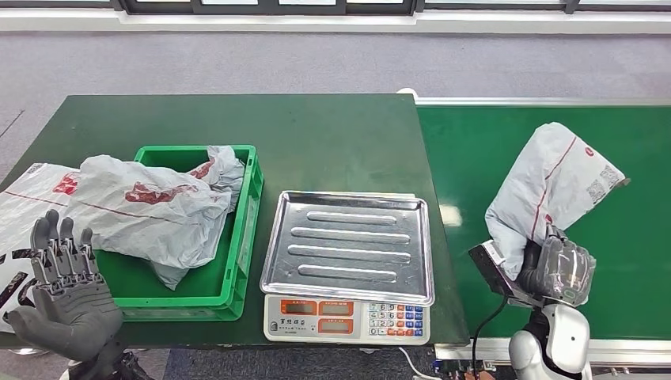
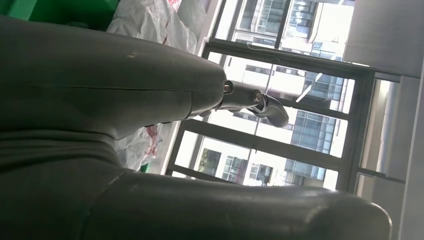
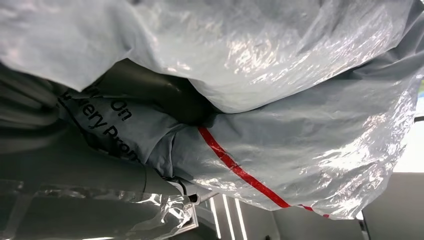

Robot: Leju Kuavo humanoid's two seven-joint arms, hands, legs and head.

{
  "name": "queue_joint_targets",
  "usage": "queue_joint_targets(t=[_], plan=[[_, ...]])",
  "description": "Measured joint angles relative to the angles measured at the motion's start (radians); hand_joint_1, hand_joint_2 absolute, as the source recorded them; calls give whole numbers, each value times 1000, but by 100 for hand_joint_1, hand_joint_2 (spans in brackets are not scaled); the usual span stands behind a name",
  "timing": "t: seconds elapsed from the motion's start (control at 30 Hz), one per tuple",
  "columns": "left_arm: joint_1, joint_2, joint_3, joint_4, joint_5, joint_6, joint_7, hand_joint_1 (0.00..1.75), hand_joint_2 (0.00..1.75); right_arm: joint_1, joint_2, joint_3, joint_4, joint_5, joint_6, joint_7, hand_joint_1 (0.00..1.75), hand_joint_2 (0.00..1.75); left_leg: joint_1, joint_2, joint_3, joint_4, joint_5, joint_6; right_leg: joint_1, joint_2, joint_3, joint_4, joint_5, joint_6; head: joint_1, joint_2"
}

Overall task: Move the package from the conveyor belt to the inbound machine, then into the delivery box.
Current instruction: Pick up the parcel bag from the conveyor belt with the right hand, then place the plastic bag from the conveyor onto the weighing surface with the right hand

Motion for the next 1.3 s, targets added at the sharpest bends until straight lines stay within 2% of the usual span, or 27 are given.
queue_joint_targets(t=[0.13, 0.3, 0.43, 0.53, 0.83, 1.3], plan=[[-1, 0, 0, 1, 13, -8, 2, 0, 0, 33, 15, -5, -73, -16, -26, -39, 175, 175, 0, 0, 0, 0, 0, 0, 0, 0, 0, 0, 0, 0, 0, 0], [-7, 0, 0, 5, 13, -14, 1, 0, 0, 59, 48, 6, -164, -123, -77, -196, 175, 175, 0, 1, 0, 0, 0, -1, 0, 0, 0, 1, 0, 0, 0, 0], [-38, 0, -6, 29, -4, -18, 2, 0, 0, 33, 85, 74, -165, -275, -78, -317, 175, 175, 0, 1, 0, 0, 0, -1, 1, 0, -1, 1, 0, -1, 0, 0], [-66, 0, -19, 52, -8, -19, 10, 0, 0, -5, 121, 131, -134, -344, -64, -363, 175, 175, 0, 1, 0, 0, 1, -2, 1, 0, -1, 2, 1, -2, 0, 0], [-106, 1, -47, 96, -20, -25, 33, 0, 0, -66, 190, 232, -57, -344, -4, -372, 175, 175, 0, 0, 0, 0, 2, -2, 1, 0, -1, 2, 1, -2, 0, 0], [-111, 1, -52, 123, -22, -26, 36, 0, 0, -78, 211, 261, -18, -334, 8, -362, 175, 175, 0, 0, -2, 0, 2, -2, 1, 0, -3, 2, 1, -2, 0, 0]])
